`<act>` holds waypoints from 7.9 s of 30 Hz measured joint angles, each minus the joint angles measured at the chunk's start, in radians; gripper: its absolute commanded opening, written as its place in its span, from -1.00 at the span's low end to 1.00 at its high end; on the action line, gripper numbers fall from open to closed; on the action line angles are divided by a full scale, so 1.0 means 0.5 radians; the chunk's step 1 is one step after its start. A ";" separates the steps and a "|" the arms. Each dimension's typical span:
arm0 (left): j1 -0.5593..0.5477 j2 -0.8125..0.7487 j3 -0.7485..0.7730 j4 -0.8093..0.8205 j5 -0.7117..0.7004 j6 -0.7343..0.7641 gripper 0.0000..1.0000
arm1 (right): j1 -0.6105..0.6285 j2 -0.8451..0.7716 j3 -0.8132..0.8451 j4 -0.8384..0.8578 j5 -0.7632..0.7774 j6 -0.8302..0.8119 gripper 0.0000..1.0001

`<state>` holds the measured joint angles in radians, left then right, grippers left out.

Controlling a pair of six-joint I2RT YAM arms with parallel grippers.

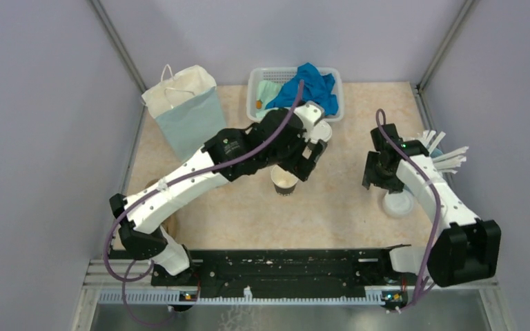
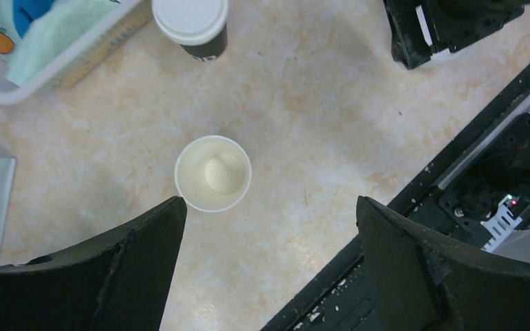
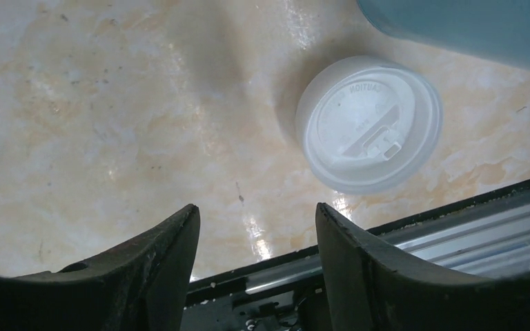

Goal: Pack the takeout coffee

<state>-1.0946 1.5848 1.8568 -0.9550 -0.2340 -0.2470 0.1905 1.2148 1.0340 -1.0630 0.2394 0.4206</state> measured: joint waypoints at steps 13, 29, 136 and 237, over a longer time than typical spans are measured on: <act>0.668 -0.050 -0.108 0.292 0.433 0.233 0.97 | -0.030 0.526 -0.036 0.147 0.282 0.159 -0.17; 0.714 -0.050 -0.169 0.378 0.600 0.292 0.97 | -0.171 0.535 -0.198 0.249 0.330 0.278 -0.66; 0.747 -0.041 -0.168 0.385 0.700 0.292 0.97 | -0.243 0.405 -0.070 0.150 0.191 0.164 -0.97; 0.969 -0.546 -0.415 0.454 1.601 -0.591 0.50 | 0.627 -0.121 -0.185 3.187 -2.119 2.478 -0.37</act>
<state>-0.6102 1.3121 1.6493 -0.7280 0.5667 -0.5423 0.5041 1.1542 0.9417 0.5304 -0.8200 1.6596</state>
